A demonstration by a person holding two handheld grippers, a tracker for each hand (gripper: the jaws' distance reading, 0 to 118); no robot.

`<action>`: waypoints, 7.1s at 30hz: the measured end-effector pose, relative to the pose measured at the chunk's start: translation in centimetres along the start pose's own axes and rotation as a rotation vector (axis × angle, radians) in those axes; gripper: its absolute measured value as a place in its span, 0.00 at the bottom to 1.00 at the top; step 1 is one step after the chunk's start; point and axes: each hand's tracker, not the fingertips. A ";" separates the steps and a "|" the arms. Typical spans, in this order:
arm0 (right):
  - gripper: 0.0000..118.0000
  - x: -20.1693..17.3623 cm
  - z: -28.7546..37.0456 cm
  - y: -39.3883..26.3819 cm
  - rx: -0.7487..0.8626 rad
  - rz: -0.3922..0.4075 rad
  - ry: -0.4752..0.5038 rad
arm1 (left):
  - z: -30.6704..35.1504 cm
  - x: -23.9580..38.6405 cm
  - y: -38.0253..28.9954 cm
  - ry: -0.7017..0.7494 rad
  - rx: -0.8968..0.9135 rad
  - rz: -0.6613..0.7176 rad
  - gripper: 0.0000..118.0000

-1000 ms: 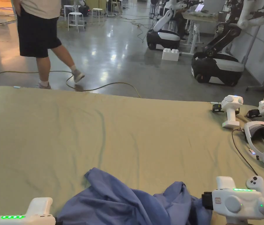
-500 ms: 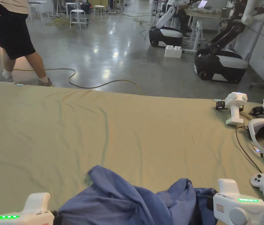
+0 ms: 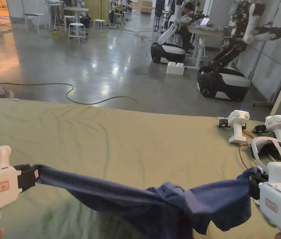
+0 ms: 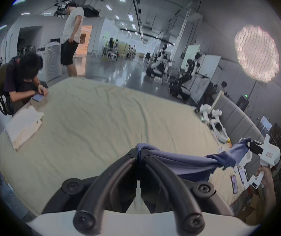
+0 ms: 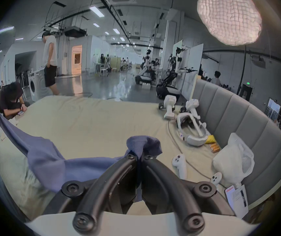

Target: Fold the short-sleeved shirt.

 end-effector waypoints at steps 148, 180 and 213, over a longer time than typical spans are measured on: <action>0.00 -5.6 -9.7 -11.8 -0.176 -0.027 -0.161 | -36.3 1.8 -5.8 0.177 -0.493 -0.376 0.06; 0.01 0.5 -18.1 -5.2 -0.273 -0.124 0.037 | -20.4 0.0 -1.1 0.125 -0.202 -0.183 0.05; 0.01 1.4 2.3 29.3 0.372 -0.014 -0.035 | -0.6 5.9 27.8 0.120 0.316 -0.246 0.05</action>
